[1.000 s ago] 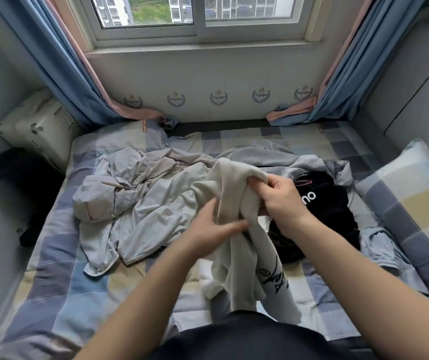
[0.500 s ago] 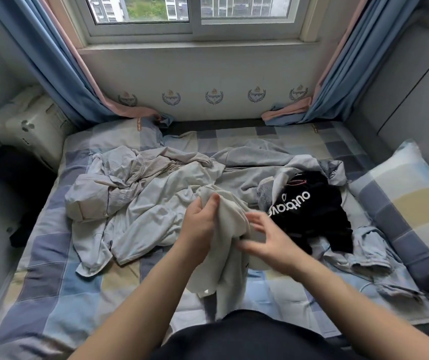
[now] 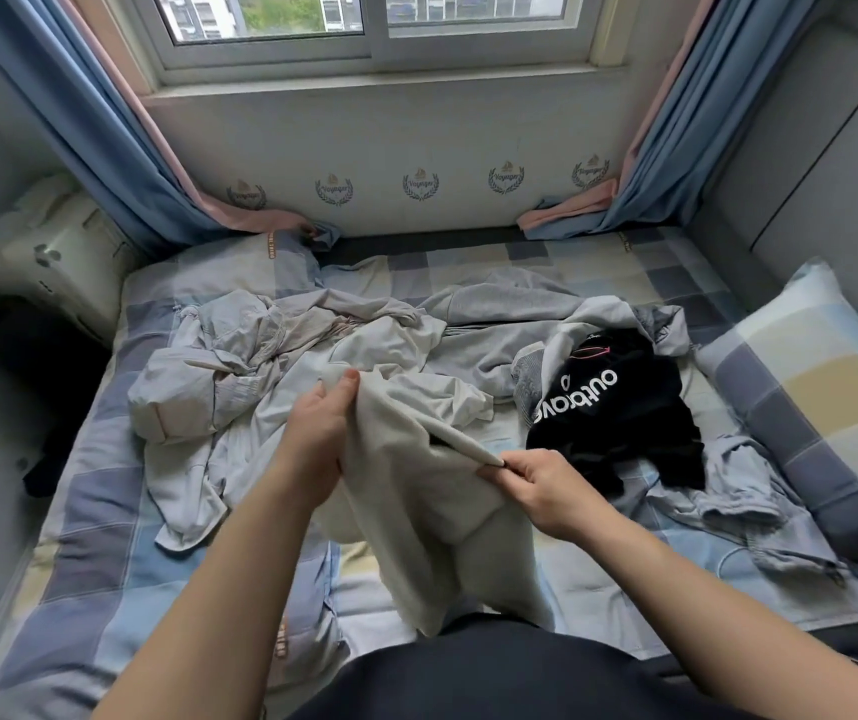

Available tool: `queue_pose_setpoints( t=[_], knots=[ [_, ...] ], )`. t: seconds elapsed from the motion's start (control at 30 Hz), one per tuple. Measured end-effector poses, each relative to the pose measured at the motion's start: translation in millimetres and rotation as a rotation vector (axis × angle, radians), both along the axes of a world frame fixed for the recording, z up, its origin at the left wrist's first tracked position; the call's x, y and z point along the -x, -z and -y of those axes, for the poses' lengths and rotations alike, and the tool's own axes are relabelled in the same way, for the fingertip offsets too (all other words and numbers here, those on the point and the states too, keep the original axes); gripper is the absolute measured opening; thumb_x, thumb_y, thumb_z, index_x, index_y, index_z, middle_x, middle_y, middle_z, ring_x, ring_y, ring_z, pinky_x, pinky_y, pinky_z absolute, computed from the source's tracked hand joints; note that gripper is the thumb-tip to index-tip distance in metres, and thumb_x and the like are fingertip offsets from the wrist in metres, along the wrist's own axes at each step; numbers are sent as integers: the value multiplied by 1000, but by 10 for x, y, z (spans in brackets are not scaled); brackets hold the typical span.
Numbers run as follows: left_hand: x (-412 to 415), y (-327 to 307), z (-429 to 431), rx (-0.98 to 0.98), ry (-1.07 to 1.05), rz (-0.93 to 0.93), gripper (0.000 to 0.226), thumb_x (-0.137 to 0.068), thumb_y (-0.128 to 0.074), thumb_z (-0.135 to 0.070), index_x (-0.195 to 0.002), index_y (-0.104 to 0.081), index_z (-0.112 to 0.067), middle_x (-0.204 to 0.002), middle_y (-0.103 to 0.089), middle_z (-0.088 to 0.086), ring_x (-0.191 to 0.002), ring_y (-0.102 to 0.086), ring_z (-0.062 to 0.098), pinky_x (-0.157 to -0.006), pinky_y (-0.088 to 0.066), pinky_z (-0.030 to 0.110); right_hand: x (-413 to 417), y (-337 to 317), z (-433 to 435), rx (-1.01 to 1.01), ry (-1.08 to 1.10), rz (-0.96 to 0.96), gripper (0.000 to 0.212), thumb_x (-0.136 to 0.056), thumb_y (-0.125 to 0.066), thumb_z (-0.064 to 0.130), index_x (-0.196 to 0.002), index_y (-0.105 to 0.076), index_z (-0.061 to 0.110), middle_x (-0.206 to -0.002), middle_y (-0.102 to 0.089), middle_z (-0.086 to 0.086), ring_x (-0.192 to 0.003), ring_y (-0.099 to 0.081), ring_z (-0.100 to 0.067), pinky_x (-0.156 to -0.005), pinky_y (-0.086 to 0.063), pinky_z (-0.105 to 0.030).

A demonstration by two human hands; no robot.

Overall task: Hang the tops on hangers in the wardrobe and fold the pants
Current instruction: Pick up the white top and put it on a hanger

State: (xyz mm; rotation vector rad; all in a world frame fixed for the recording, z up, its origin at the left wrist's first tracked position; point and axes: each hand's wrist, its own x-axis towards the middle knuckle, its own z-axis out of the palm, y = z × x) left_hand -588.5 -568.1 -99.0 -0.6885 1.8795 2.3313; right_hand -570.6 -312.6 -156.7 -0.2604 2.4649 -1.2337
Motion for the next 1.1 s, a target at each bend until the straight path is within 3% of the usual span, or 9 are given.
queue_pose_setpoints(
  t=[0.17, 0.33, 0.5, 0.57, 0.63, 0.73, 0.87, 0.97, 1.1],
  knots=[
    [79, 198, 272, 246, -40, 118, 35, -98, -65, -35, -110, -68, -3, -109, -73, 19, -108, -68, 39, -99, -53, 53, 103, -298, -27, 104, -26, -133, 30, -100, -61, 25, -76, -61, 7, -58, -37, 14, -56, -33, -1, -53, -27, -22],
    [42, 143, 206, 536, -176, -122, 53, -89, -77, -29, -130, -47, -17, -127, -58, 7, -99, -59, 6, -83, -46, 15, 237, -671, 50, 208, 58, -154, 46, -100, -62, 24, -59, -42, 17, -56, -31, 11, -53, -29, -6, -49, -23, -25],
    [-231, 51, -272, 795, 380, -452, 63, -73, -90, -33, -127, -62, -16, -135, -56, 3, -128, -47, 9, -113, -35, 27, 370, -934, 223, 365, 190, -26, 44, -101, -59, 32, -74, -53, -2, -72, -39, -7, -68, -32, -22, -59, -26, -39],
    [-399, 72, -496, 725, 491, -469, 88, -67, -89, -47, -141, -51, -18, -149, -43, 2, -142, -35, 7, -120, -25, 26, 427, -1025, 290, 460, 264, 69, 48, -101, -59, 34, -87, -59, -13, -83, -49, -13, -78, -42, -26, -67, -33, -43],
    [-519, 142, -606, 665, 518, -502, 106, -63, -84, -59, -151, -34, -28, -158, -29, -4, -150, -22, 6, -122, -20, 25, 485, -1102, 330, 513, 358, 145, 39, -100, -60, 34, -98, -64, -4, -92, -54, -19, -85, -47, -31, -72, -37, -47],
    [-592, 255, -607, 675, 603, -571, 120, -61, -91, -50, -156, -19, -39, -161, -21, -12, -152, -20, 10, -121, -24, 30, 594, -1119, 328, 524, 442, 222, 38, -99, -62, 33, -100, -66, -5, -95, -64, -27, -86, -61, -36, -84, -54, -51],
    [-581, 271, -639, 713, 401, -605, 60, -77, -66, -10, -130, -49, -34, -124, -62, -7, -112, -61, 13, -90, -50, 36, 624, -999, 316, 566, 469, 373, 31, -98, -64, 29, -94, -70, -1, -92, -73, -17, -81, -71, -25, -77, -59, -35],
    [-422, 203, -548, 720, 253, -445, 17, -78, -53, -11, -89, -63, -18, -80, -69, -3, -78, -64, 22, -69, -50, 41, 509, -794, 286, 590, 470, 465, 17, -99, -62, 21, -91, -67, 6, -84, -66, -14, -69, -64, -19, -62, -52, -29],
    [-175, 145, -319, 756, 297, 20, 16, -72, -49, -19, -77, -62, -14, -70, -63, 0, -79, -63, 27, -69, -49, 35, 191, -487, 167, 364, 438, 218, 14, -95, -68, 19, -107, -62, 15, -101, -66, -5, -80, -60, -13, -69, -49, -26]
  ],
)
